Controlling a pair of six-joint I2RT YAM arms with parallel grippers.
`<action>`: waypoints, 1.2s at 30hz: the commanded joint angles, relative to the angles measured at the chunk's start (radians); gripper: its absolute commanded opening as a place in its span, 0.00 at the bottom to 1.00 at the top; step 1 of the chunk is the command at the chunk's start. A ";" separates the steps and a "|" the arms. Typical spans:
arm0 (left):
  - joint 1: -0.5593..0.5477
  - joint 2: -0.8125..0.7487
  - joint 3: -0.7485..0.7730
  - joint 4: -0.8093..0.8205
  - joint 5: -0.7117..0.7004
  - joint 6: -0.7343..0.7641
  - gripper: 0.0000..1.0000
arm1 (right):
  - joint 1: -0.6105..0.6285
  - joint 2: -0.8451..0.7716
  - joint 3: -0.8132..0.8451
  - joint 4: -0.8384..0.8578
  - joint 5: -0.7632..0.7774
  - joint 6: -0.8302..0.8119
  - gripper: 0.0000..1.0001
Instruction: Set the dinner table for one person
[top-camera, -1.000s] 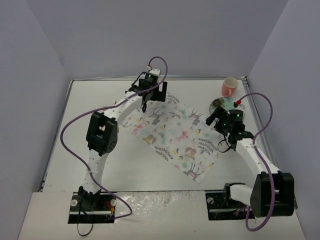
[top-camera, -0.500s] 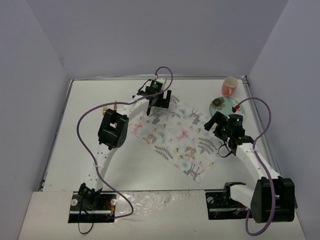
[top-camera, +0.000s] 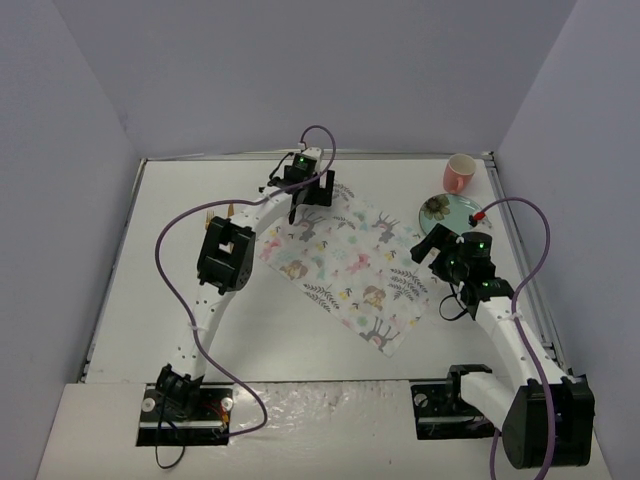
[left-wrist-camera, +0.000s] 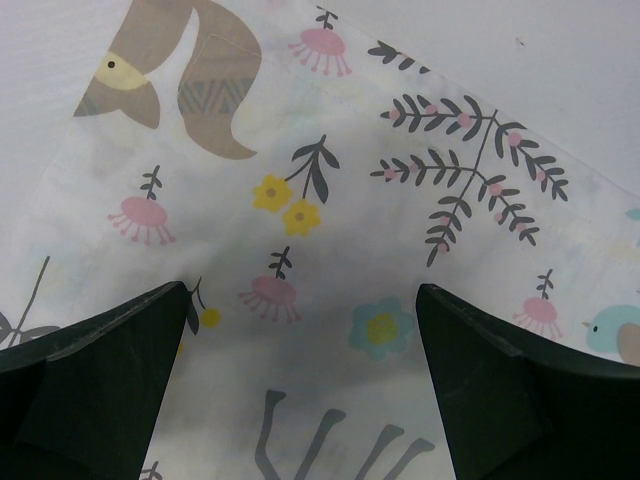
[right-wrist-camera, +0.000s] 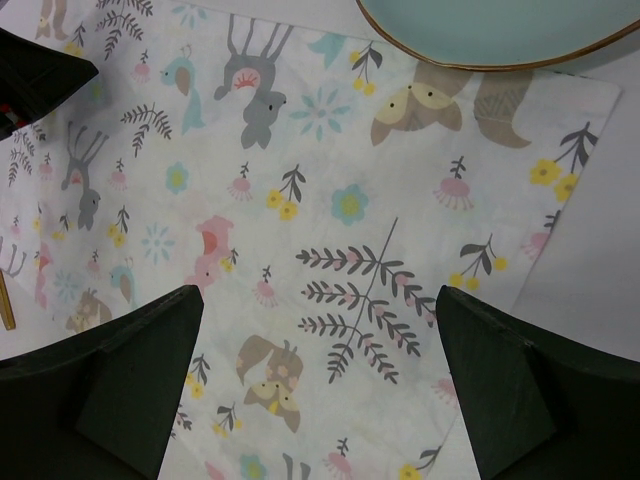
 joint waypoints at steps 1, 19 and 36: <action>0.032 0.013 0.060 -0.011 0.011 0.001 0.96 | 0.006 -0.016 0.000 0.017 -0.004 0.007 1.00; 0.025 -0.228 -0.071 0.020 0.053 -0.042 0.97 | 0.007 0.078 0.005 0.106 -0.075 0.026 1.00; 0.028 -0.355 -0.318 0.022 0.016 -0.082 0.97 | -0.019 0.296 -0.056 0.355 -0.033 0.060 1.00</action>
